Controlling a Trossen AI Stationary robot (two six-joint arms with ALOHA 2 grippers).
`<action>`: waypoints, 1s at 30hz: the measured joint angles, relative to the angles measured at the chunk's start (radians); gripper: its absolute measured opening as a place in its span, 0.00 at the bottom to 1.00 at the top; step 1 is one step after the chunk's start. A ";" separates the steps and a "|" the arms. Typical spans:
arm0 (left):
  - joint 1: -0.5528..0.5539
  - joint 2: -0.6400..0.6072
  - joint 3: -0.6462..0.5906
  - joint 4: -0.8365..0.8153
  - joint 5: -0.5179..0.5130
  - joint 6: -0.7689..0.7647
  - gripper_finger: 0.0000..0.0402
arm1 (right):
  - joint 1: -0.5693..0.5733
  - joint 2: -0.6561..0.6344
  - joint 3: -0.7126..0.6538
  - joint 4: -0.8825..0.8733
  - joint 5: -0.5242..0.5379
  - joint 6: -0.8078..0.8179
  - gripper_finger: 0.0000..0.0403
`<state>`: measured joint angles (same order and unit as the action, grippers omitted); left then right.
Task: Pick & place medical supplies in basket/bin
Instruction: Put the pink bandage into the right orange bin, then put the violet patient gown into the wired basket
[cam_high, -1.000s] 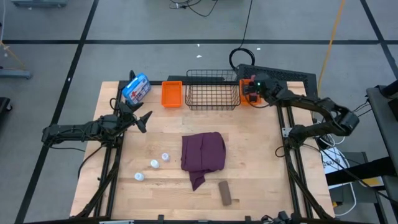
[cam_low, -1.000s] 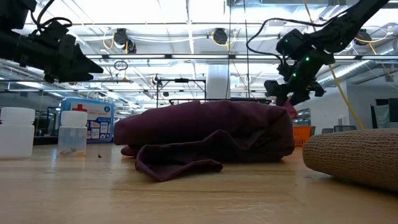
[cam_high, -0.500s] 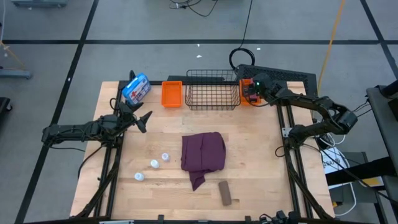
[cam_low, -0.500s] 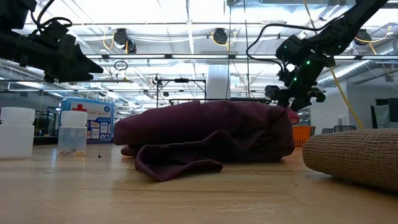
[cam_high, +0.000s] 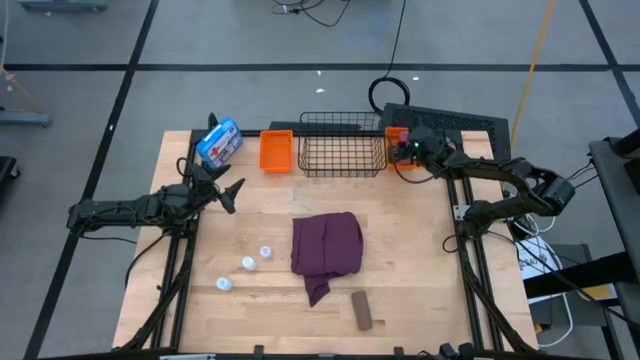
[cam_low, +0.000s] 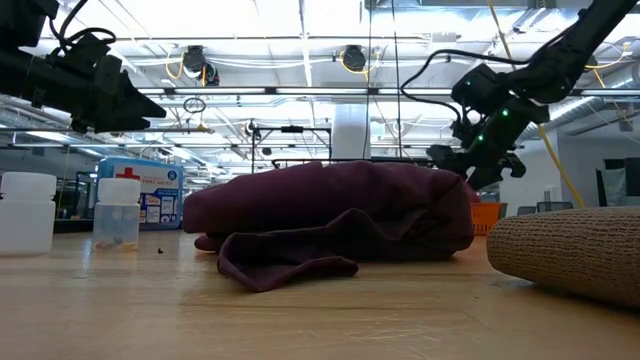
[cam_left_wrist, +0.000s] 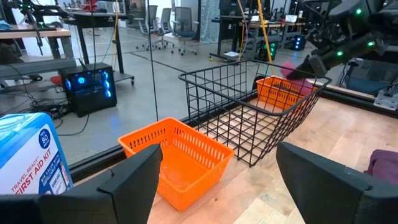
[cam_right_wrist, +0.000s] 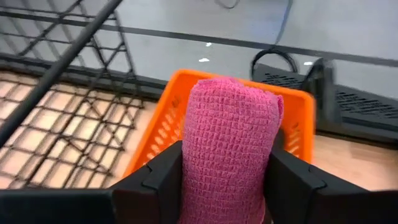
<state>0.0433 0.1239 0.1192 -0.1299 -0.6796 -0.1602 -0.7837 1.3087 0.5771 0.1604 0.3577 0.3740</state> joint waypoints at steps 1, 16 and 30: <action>0.000 0.000 0.000 0.000 0.000 0.000 0.81 | 0.000 0.000 -0.002 0.007 -0.018 0.000 0.44; 0.000 0.000 0.000 0.000 0.000 0.000 0.81 | 0.000 0.000 -0.002 0.031 -0.048 -0.023 0.49; 0.000 0.000 0.000 0.000 0.000 0.000 0.81 | 0.000 0.000 -0.003 0.030 -0.048 -0.023 0.61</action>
<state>0.0433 0.1238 0.1192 -0.1295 -0.6799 -0.1600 -0.7834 1.3087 0.5743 0.1909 0.3096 0.3511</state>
